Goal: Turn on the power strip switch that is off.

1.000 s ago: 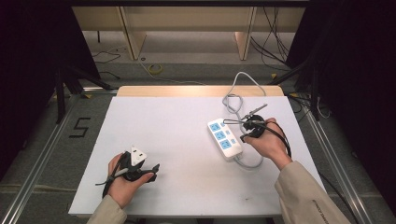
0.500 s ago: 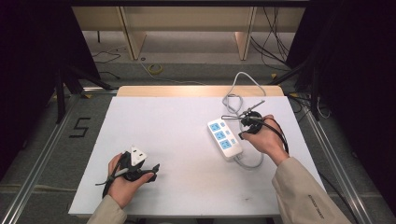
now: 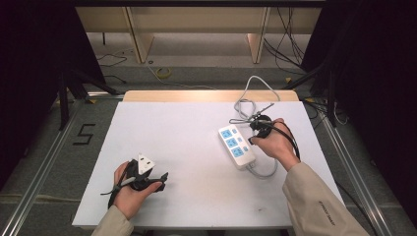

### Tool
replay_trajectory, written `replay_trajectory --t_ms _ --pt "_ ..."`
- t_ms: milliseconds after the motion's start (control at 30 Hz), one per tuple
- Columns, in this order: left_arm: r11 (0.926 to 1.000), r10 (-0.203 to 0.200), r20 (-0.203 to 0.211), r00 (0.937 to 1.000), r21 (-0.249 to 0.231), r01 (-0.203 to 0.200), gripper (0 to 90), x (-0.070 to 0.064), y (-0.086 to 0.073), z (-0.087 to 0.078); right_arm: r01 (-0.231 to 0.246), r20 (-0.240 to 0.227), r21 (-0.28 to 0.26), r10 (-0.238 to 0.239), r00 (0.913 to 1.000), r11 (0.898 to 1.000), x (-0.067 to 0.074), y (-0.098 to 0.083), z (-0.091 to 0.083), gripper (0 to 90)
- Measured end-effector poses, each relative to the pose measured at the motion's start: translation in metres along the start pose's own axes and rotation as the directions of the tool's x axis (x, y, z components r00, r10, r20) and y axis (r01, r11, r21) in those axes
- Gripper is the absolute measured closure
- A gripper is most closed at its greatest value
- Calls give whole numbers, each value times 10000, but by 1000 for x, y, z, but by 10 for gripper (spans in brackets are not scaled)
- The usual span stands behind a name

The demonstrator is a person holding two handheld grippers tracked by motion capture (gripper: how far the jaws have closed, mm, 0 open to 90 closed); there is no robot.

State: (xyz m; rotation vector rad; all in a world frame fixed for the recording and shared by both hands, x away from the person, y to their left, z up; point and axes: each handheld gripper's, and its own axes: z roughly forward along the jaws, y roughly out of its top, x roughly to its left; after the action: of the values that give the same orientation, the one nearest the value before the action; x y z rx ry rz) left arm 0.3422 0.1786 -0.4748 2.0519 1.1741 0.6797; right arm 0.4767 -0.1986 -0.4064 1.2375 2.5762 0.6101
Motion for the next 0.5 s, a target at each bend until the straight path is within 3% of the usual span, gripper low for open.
replay_trajectory --t_ms 500 --pt "9999 105 103 9999 29 -105 202 -2 1 1 -15 53 84 14 10000 10000 1 9 6 900"
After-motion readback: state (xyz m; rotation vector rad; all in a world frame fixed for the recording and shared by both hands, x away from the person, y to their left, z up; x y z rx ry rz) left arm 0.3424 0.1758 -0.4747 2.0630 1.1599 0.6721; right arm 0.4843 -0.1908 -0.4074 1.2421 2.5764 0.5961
